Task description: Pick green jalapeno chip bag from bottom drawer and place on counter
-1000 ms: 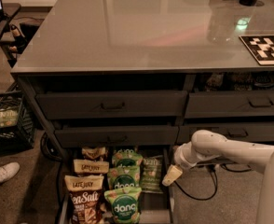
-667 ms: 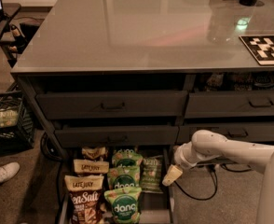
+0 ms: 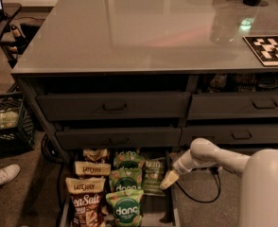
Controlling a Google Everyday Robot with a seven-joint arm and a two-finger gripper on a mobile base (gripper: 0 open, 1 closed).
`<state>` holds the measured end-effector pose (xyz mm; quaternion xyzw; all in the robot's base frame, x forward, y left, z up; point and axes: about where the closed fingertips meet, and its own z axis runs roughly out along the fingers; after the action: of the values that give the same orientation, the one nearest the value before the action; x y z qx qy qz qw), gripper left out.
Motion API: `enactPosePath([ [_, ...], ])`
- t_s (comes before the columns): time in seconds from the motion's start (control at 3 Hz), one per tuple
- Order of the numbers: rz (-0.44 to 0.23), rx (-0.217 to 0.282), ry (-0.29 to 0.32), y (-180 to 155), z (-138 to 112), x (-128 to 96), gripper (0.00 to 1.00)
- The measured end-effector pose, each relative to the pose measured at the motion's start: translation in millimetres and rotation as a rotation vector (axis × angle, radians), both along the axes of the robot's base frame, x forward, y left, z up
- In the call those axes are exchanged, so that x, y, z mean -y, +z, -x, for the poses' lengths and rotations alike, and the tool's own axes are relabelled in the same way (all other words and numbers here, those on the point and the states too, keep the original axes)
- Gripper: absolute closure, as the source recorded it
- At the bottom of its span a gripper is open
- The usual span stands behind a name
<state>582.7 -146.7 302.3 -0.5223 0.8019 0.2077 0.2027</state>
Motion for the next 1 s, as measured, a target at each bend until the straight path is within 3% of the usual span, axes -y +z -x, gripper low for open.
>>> enactPosePath([
  [0.33, -0.053, -0.041, 0.02, -43.9, -7.7, -10.8, 0.0],
  [1.0, -0.069, -0.005, 0.02, -59.9, -14.9, -17.8, 0.0],
])
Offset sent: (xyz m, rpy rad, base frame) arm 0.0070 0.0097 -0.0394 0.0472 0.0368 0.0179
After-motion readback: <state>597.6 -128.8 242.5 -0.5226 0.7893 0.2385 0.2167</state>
